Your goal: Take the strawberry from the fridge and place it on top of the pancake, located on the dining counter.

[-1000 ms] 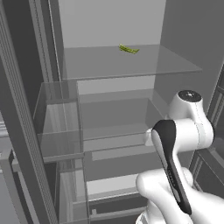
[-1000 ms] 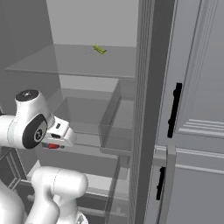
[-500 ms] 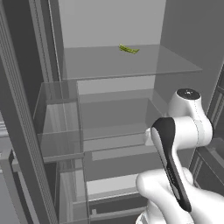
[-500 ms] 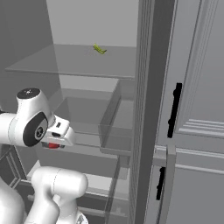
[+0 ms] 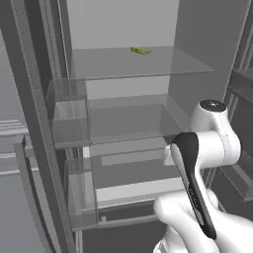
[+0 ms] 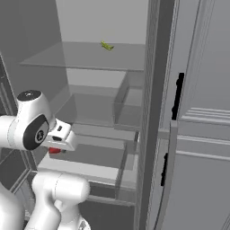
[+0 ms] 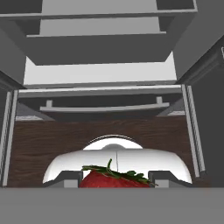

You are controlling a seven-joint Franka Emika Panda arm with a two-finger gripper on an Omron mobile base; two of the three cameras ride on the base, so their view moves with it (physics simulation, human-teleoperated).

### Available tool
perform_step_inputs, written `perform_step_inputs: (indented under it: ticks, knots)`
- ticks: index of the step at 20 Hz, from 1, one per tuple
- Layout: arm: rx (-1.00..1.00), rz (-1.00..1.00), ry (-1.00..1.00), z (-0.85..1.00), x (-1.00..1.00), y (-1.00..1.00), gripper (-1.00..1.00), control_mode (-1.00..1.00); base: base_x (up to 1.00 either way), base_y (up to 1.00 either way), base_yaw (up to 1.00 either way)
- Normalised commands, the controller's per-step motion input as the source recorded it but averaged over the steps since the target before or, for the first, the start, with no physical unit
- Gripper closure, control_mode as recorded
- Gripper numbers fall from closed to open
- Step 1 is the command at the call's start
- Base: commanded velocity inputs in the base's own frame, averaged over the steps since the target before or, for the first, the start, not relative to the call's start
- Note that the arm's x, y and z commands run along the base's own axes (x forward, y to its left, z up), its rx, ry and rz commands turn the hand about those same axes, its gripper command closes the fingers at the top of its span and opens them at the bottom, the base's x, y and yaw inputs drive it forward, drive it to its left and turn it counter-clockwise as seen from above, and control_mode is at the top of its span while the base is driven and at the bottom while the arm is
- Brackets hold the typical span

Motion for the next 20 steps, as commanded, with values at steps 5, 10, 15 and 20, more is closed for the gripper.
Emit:
perform_step_inputs:
  ticks: [5,10,15,20]
  knots:
    - [0.00,0.00,0.00,0.00,0.00,0.00,1.00,1.00,-0.79,0.01,0.00]
    - [0.00,0.00,0.00,0.00,0.00,0.00,1.00,1.00,-0.99,0.07,0.26]
    - [0.00,0.00,0.00,0.00,0.00,0.00,1.00,1.00,-1.00,0.11,0.49]
    - [0.00,0.00,0.00,0.00,0.00,0.00,1.00,1.00,-0.94,0.04,0.76]
